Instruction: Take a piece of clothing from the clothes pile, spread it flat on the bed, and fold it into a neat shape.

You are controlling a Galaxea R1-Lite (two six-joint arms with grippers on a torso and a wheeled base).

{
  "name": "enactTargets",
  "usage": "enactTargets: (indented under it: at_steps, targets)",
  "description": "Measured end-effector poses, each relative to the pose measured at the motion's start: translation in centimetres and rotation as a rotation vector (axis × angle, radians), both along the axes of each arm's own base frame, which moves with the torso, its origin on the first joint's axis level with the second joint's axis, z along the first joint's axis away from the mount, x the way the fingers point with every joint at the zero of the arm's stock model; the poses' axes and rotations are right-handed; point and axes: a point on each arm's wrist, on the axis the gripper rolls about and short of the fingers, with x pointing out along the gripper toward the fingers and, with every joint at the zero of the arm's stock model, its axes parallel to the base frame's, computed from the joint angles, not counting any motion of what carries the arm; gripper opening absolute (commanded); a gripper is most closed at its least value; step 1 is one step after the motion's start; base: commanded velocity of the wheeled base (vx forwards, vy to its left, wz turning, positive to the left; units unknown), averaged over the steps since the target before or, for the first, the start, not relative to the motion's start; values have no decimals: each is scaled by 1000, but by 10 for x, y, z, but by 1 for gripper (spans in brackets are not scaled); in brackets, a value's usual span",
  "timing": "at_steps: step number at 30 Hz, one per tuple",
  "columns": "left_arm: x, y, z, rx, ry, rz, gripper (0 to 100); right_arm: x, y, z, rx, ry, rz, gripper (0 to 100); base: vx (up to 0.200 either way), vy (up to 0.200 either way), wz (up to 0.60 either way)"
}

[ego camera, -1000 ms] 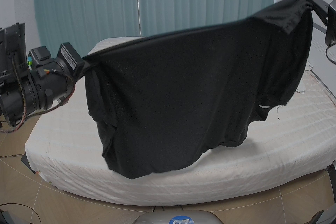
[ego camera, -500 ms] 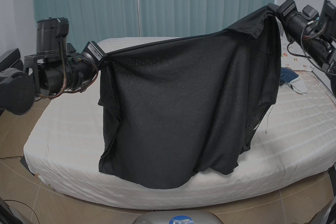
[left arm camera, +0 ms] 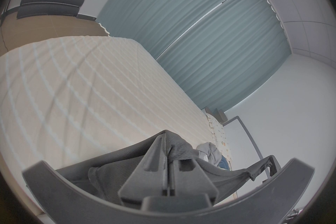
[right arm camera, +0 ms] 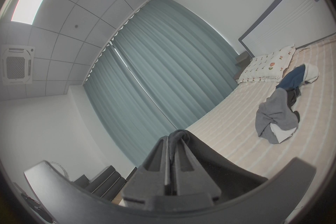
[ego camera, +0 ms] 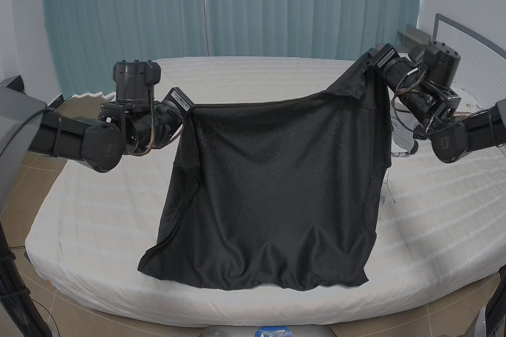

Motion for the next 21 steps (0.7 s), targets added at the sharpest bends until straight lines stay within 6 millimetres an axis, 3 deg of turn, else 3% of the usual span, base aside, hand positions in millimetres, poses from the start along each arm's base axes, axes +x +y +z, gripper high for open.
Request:
enactTargets:
  at_steps: [9, 10, 12, 13, 21]
  targets:
    - [33, -9, -54, 12, 49, 12, 0, 42, 15, -71, -18, 55, -1, 0, 0, 0, 0]
    - [36, -10, -59, 7, 55, 16, 100, 46, 16, -78, -20, 64, -1, 0, 0, 0, 0]
    - [43, -11, -71, -17, 68, 29, 100, 53, 19, -95, -25, 81, -1, 0, 0, 0, 0]
    - [46, -12, -75, -31, 72, 36, 100, 56, 20, -103, -28, 90, -1, 100, 0, 0, 0]
    - [65, -9, -112, -46, 127, 80, 100, 73, 25, -169, -73, 209, -2, 100, 0, 0, 0]
